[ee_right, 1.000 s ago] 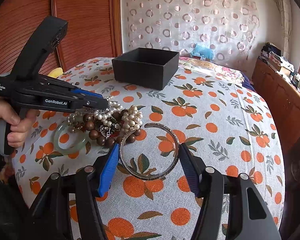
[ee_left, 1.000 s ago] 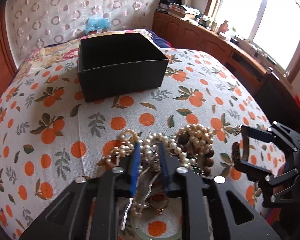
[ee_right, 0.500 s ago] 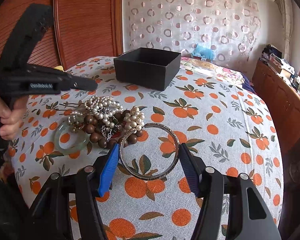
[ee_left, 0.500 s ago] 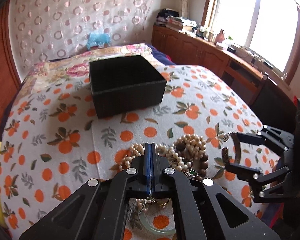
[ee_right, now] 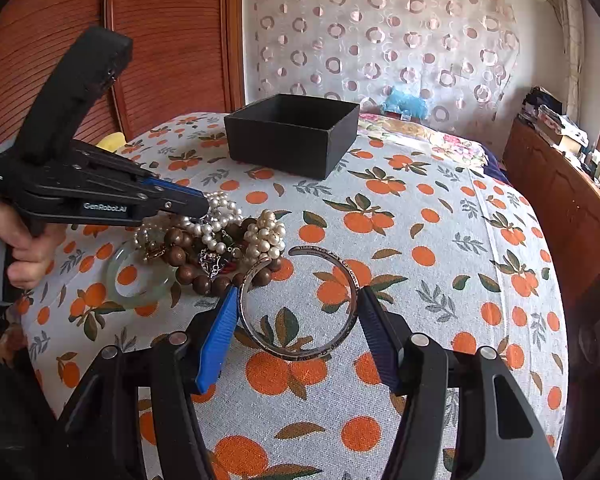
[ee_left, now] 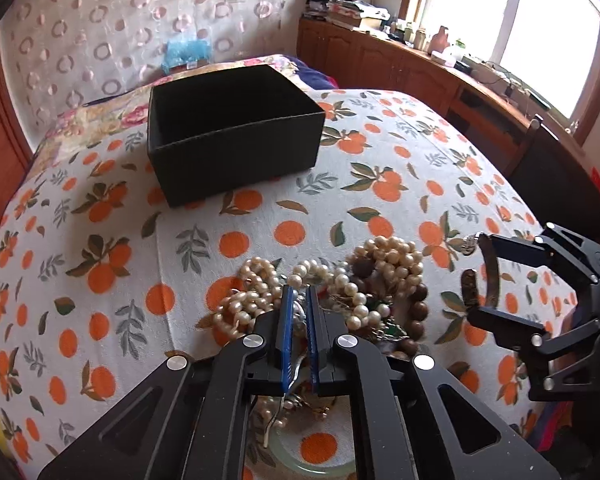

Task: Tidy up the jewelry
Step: 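Grasp a pearl necklace with the left gripper while the right gripper holds the bangle, then lift the pearls toward the black box with the left gripper while the right gripper lowers the bangle into it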

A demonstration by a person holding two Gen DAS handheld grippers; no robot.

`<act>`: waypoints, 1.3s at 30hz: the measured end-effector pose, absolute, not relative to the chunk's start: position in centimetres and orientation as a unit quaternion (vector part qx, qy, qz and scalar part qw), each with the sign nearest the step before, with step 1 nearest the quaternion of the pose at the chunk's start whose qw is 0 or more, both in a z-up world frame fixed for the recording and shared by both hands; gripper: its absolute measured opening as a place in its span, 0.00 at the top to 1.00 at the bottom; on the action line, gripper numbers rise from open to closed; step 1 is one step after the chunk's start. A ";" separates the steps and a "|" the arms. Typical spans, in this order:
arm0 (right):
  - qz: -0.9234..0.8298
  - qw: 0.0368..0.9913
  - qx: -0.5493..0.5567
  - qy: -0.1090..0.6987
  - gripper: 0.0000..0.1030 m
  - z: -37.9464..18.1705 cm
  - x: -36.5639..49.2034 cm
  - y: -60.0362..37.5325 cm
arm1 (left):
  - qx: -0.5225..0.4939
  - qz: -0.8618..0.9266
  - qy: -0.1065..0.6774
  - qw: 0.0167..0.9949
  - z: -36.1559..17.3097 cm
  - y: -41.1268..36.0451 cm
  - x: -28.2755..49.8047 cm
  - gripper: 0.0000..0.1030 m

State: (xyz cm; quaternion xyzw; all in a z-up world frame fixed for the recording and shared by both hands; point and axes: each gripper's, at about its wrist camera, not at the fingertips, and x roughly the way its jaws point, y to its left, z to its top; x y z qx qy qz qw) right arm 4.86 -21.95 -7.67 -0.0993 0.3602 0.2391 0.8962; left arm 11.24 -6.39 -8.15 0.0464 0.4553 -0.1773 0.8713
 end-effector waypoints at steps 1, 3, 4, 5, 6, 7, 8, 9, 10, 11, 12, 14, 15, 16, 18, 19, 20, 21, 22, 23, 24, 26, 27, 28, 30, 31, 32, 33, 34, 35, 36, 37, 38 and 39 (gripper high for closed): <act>0.239 0.896 -0.099 0.361 0.39 -7.7 4.9 -21.9 | 0.049 -0.173 0.458 0.871 -8.2 -6.3 11.4 0.90; 0.239 0.896 -0.099 0.361 0.39 -7.7 4.8 -21.9 | 0.057 -0.169 0.457 0.872 -8.2 -6.2 11.5 0.90; 0.240 0.896 -0.099 0.361 0.39 -7.7 4.8 -21.9 | 0.062 -0.167 0.456 0.872 -8.2 -6.2 11.5 0.90; 0.240 0.895 -0.099 0.361 0.39 -7.7 4.7 -21.8 | 0.068 -0.167 0.455 0.872 -8.2 -6.2 11.5 0.90; 0.241 0.895 -0.100 0.362 0.39 -7.7 4.7 -21.9 | 0.070 -0.167 0.456 0.871 -8.3 -6.1 11.5 0.90; 0.242 0.895 -0.101 0.362 0.39 -7.8 4.7 -21.7 | 0.073 -0.166 0.457 0.871 -8.4 -6.1 11.6 0.89; 0.242 0.894 -0.101 0.362 0.39 -7.8 4.6 -21.6 | 0.075 -0.168 0.455 0.871 -8.4 -6.2 11.6 0.89; 0.242 0.894 -0.101 0.362 0.39 -7.8 4.6 -21.6 | 0.075 -0.169 0.455 0.871 -8.4 -6.2 11.7 0.89; 0.243 0.894 -0.102 0.362 0.39 -7.8 4.6 -21.5 | 0.074 -0.168 0.456 0.871 -8.4 -6.2 11.7 0.89; 0.243 0.894 -0.102 0.362 0.39 -7.8 4.6 -21.5 | 0.075 -0.168 0.455 0.871 -8.4 -6.3 11.8 0.89; 0.243 0.894 -0.102 0.362 0.39 -7.8 4.6 -21.5 | 0.080 -0.168 0.453 0.872 -8.4 -6.4 11.7 0.89; 0.242 0.894 -0.102 0.362 0.39 -7.8 4.6 -21.5 | 0.082 -0.169 0.450 0.873 -8.4 -6.4 11.7 0.89; 0.242 0.894 -0.102 0.362 0.39 -7.8 4.6 -21.5 | 0.083 -0.167 0.448 0.874 -8.4 -6.4 11.6 0.91; 0.242 0.894 -0.102 0.362 0.39 -7.8 4.6 -21.5 | 0.082 -0.167 0.445 0.876 -8.4 -6.3 11.6 0.91; 0.242 0.894 -0.101 0.363 0.39 -7.8 4.6 -21.5 | 0.081 -0.166 0.440 0.879 -8.3 -6.2 11.5 0.94; 0.241 0.894 -0.102 0.363 0.39 -7.8 4.6 -21.4 | 0.080 -0.165 0.436 0.881 -8.1 -6.2 11.4 0.94; 0.241 0.894 -0.102 0.364 0.39 -7.9 4.6 -21.4 | 0.075 -0.164 0.431 0.884 -7.8 -5.9 11.3 0.94; 0.241 0.894 -0.102 0.364 0.39 -7.9 4.6 -21.3 | 0.072 -0.164 0.427 0.886 -7.5 -5.7 11.2 0.94; 0.240 0.894 -0.103 0.364 0.39 -7.9 4.6 -21.3 | 0.068 -0.164 0.422 0.889 -7.1 -5.5 11.1 0.94; 0.241 0.894 -0.103 0.364 0.39 -7.9 4.6 -21.3 | 0.062 -0.164 0.414 0.893 -6.5 -5.2 10.8 0.94; 0.240 0.894 -0.103 0.364 0.39 -7.8 4.6 -21.2 | 0.058 -0.164 0.409 0.896 -6.1 -5.1 10.7 0.94; 0.240 0.895 -0.103 0.363 0.39 -7.8 4.7 -21.3 | 0.050 -0.167 0.393 0.903 -4.6 -4.7 10.2 0.94; 0.240 0.895 -0.103 0.362 0.39 -7.8 4.7 -21.3 | 0.049 -0.168 0.386 0.906 -4.0 -4.7 10.0 0.94; 0.240 0.895 -0.104 0.361 0.39 -7.7 4.8 -21.2 | 0.047 -0.169 0.379 0.909 -3.4 -4.5 9.9 0.94; 0.242 0.895 -0.106 0.359 0.39 -7.6 4.8 -21.2 | 0.044 -0.170 0.363 0.915 -1.9 -4.3 9.6 0.94; 0.243 0.895 -0.107 0.358 0.39 -7.4 4.9 -21.1 | 0.043 -0.170 0.357 0.918 -1.4 -4.3 9.5 0.94; 0.244 0.895 -0.109 0.356 0.39 -7.2 5.0 -21.0 | 0.042 -0.169 0.351 0.920 -0.9 -4.2 9.4 0.94; 0.244 0.896 -0.111 0.354 0.39 -7.1 5.1 -20.9 | 0.039 -0.169 0.342 0.923 0.0 -4.1 9.4 0.94; 0.245 0.896 -0.112 0.352 0.39 -6.9 5.2 -20.8 | 0.038 -0.168 0.338 0.925 0.4 -4.0 9.4 0.94; 0.246 0.897 -0.114 0.350 0.39 -6.6 5.3 -20.7 | 0.038 -0.167 0.332 0.928 0.8 -3.9 9.3 0.94; 0.247 0.898 -0.115 0.346 0.39 -6.3 5.5 -20.6 | 0.036 -0.166 0.325 0.930 1.4 -3.8 9.4 0.94; 0.248 0.898 -0.117 0.344 0.39 -6.1 5.6 -20.5 | 0.035 -0.166 0.320 0.932 1.9 -3.7 9.4 0.94; 0.248 0.899 -0.118 0.342 0.39 -5.9 5.7 -20.4 | 0.034 -0.165 0.316 0.934 2.4 -3.7 9.5 0.94; 0.248 0.899 -0.119 0.340 0.39 -5.7 6.0 -20.3 | 0.034 -0.165 0.313 0.935 2.8 -3.7 9.5 0.94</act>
